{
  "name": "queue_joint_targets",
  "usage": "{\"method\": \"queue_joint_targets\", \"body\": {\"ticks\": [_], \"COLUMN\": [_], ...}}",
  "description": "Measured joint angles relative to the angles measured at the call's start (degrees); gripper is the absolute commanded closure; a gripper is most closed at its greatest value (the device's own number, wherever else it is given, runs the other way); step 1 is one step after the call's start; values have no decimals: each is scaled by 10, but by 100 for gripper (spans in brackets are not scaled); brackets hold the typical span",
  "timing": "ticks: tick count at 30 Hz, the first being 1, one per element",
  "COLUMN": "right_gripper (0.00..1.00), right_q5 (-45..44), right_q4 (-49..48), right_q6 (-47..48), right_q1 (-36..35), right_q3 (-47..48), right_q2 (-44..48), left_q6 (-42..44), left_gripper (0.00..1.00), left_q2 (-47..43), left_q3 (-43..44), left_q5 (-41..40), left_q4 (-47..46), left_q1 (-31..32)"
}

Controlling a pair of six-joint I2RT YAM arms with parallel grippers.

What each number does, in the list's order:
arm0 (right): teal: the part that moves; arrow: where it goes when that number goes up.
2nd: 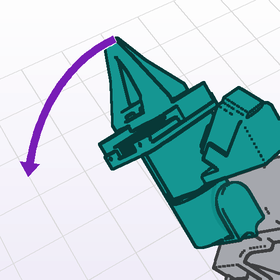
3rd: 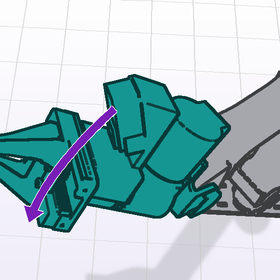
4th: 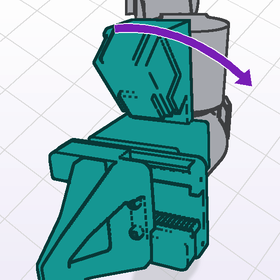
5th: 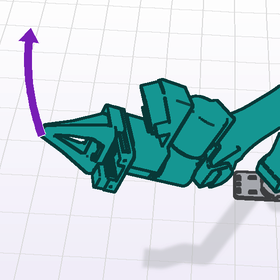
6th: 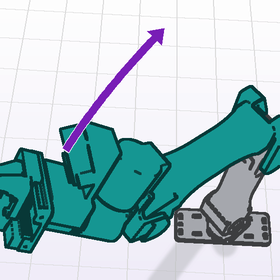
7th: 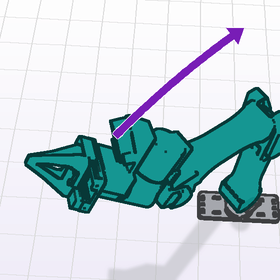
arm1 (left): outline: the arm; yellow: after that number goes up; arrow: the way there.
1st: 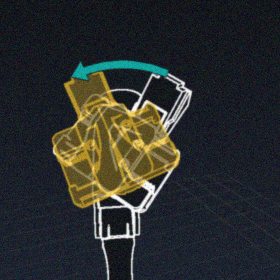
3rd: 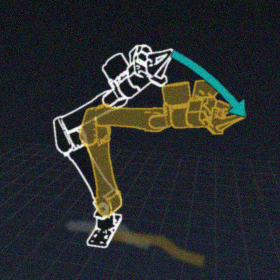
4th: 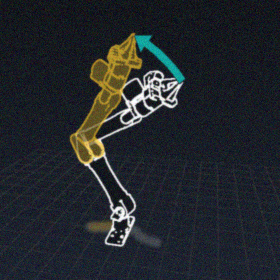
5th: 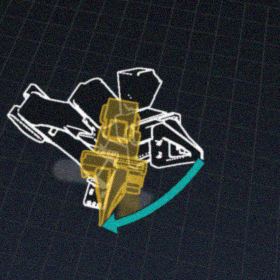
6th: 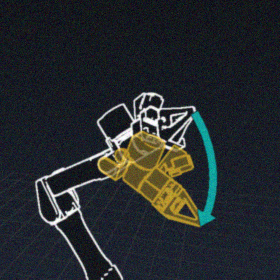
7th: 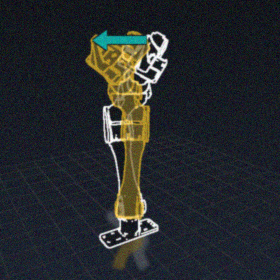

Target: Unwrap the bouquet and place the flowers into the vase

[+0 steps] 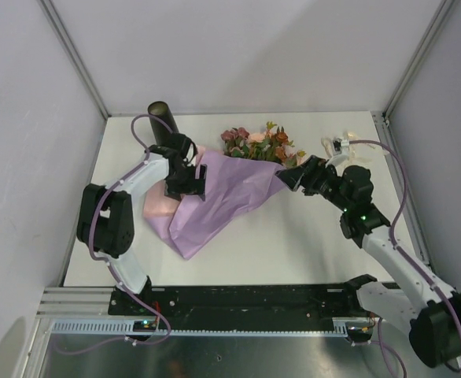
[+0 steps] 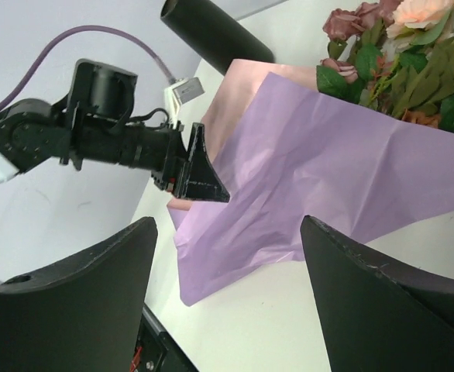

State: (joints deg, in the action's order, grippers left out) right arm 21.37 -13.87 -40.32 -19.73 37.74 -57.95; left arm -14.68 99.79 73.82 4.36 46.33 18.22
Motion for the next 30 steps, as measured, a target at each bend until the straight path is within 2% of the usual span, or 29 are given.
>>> {"method": "queue_joint_targets", "body": {"ticks": [2, 7, 9, 18, 26, 30], "right_gripper": [19, 18, 18, 18, 18, 18], "right_q5": [-6, -21, -25, -36, -58, -69], "right_q4": [24, 79, 94, 129, 151, 173], "right_q6": [7, 21, 25, 31, 42, 49], "right_q1": [-7, -19, -20, -20, -22, -23], "right_q3": [0, -2, -3, -4, -4, -3], "right_q2": [30, 78, 87, 116, 131, 144], "left_q6": [3, 10, 12, 12, 1, -3], "left_gripper": [15, 30, 32, 32, 32, 27], "left_q2": [2, 2, 2, -27, -99, -118], "left_q3": [0, 0, 0, -17, -23, -35], "left_q5": [22, 80, 95, 132, 132, 101], "left_q4": [0, -10, -12, -17, -24, -25], "left_q1": [-10, -21, -20, 12, 99, 133]}}
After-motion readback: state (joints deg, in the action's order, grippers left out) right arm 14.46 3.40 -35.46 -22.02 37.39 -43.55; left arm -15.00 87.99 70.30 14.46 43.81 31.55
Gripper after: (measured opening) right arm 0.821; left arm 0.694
